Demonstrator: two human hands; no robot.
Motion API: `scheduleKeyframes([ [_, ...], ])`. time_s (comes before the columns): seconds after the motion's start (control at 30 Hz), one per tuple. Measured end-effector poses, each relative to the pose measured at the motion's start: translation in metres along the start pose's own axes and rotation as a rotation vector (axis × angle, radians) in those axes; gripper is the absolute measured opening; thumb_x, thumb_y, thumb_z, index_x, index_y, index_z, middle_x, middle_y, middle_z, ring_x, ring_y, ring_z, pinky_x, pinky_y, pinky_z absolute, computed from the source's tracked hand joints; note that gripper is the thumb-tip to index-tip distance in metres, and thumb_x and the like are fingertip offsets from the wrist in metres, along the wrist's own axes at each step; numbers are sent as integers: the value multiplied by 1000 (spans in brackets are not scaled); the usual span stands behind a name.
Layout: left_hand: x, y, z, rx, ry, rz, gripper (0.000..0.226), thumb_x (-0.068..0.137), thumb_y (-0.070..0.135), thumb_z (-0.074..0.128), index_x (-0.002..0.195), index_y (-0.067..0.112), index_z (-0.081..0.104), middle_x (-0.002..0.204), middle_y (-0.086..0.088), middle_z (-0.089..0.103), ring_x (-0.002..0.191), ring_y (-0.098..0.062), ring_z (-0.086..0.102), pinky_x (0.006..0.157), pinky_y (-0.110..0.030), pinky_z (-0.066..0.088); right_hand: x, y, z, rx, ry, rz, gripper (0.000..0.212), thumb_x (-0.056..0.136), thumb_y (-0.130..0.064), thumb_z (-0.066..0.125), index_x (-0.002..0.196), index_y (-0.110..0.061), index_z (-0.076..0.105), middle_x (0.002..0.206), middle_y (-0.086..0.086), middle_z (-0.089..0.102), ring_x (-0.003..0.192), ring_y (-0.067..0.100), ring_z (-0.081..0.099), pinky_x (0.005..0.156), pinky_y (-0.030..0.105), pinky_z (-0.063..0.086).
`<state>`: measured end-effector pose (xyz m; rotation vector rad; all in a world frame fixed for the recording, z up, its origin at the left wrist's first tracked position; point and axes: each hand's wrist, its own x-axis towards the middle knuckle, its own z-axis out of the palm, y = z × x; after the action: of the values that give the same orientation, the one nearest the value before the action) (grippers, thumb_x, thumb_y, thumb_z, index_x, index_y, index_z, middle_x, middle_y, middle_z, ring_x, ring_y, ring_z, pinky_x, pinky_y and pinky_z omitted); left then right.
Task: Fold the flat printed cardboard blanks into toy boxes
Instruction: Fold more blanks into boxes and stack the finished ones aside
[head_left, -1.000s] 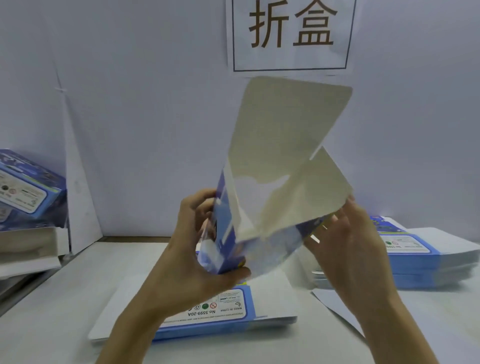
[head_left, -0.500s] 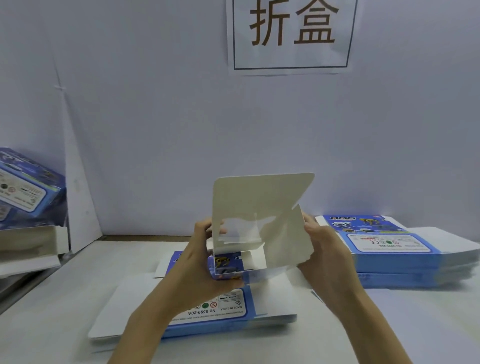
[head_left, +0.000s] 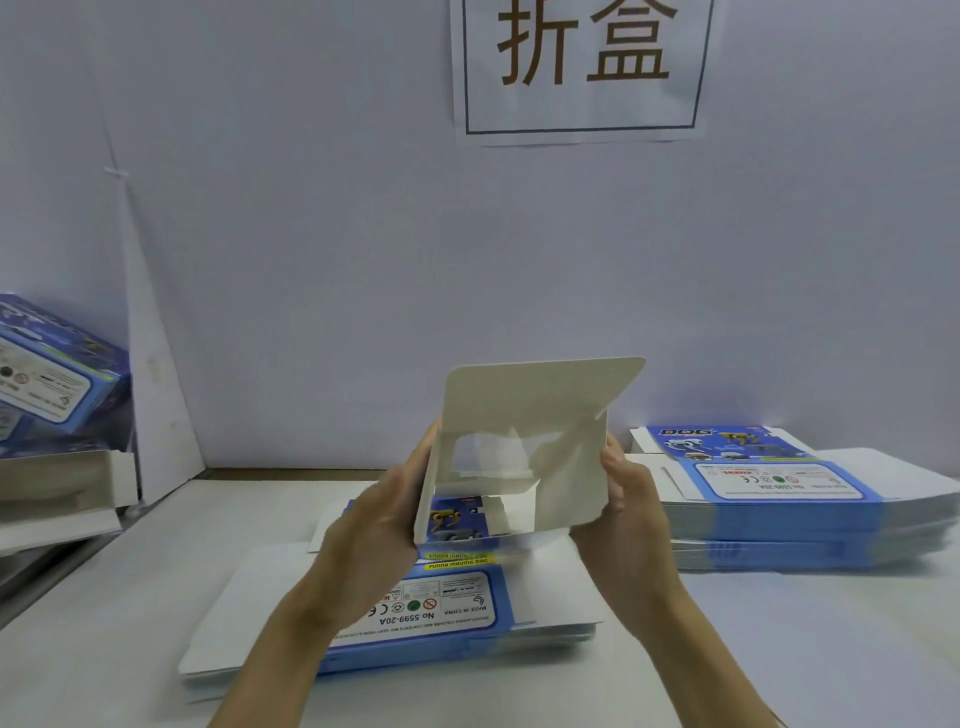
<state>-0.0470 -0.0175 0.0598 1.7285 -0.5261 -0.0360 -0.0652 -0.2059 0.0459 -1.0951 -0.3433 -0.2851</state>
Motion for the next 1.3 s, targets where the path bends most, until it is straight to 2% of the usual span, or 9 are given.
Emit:
scheduleKeyframes([
  [0.07, -3, -6, 2, -187, -12, 86, 68, 64, 35, 84, 119, 57, 51, 135, -22, 50, 100, -31, 57, 77, -49, 42, 0, 2, 2, 18, -5, -13, 42, 83, -30, 42, 120, -16, 57, 98, 0, 70, 83, 7, 65, 64, 17, 51],
  [0.17, 0, -10, 2, -294, -177, 129, 92, 53, 48, 64, 137, 19, 40, 125, -15, 49, 86, -10, 62, 77, -33, 50, 0, 4, 1, 18, -11, -31, 44, 82, -29, 41, 120, -15, 56, 97, 0, 70, 83, 7, 64, 66, 17, 51],
  [0.3, 8, -5, 8, -364, -176, 135, 83, 46, 46, 55, 127, 27, 45, 111, 7, 57, 79, 4, 63, 61, -14, 49, 0, 3, -2, 8, -27, -28, 44, 80, -28, 41, 120, -18, 55, 99, -1, 69, 83, 7, 63, 66, 18, 51],
  [0.47, 7, 5, 9, -271, -125, 129, 102, 48, 47, 57, 145, 39, 26, 142, 11, 43, 120, -14, 54, 80, -21, 52, -1, 6, -3, -100, 87, -15, 46, 74, -16, 48, 118, -27, 57, 99, 0, 70, 85, 12, 66, 67, 26, 52],
  [0.6, 8, 2, 8, -173, 5, 210, 80, 69, 37, 60, 137, 55, 22, 145, 26, 32, 117, -25, 45, 67, -19, 51, -2, 17, -1, -281, 205, 11, 43, 91, 4, 41, 115, -26, 59, 108, 7, 66, 97, 22, 58, 84, 38, 46],
  [0.77, 5, 4, 3, -162, -42, 183, 96, 58, 54, 63, 146, 47, 23, 144, 16, 36, 93, -14, 56, 65, -10, 48, -1, 12, 2, -336, 265, -3, 38, 97, 0, 40, 119, -22, 61, 107, 6, 68, 96, 22, 60, 83, 38, 48],
  [1.0, 2, 5, 5, -152, -143, 205, 99, 53, 54, 73, 142, 50, 29, 147, 22, 33, 128, -10, 47, 77, -21, 53, -4, -3, 4, -253, 261, -65, 29, 96, -7, 48, 95, -24, 72, 88, -2, 72, 78, 13, 64, 65, 24, 53],
  [1.13, 0, 6, 12, -126, -142, 230, 100, 53, 67, 72, 141, 51, 27, 151, 17, 30, 126, -17, 47, 68, -17, 50, -4, -11, -1, -372, 351, -153, 50, 98, -1, 42, 77, -34, 74, 68, -8, 64, 69, 14, 53, 59, 26, 45],
  [1.3, 1, 6, 10, -138, -166, 208, 115, 45, 79, 70, 145, 46, 25, 150, 20, 31, 133, -11, 42, 88, -28, 53, -5, -18, 2, -247, 264, -97, 39, 93, 0, 50, 92, -28, 76, 84, -1, 71, 77, 17, 59, 63, 25, 50],
])
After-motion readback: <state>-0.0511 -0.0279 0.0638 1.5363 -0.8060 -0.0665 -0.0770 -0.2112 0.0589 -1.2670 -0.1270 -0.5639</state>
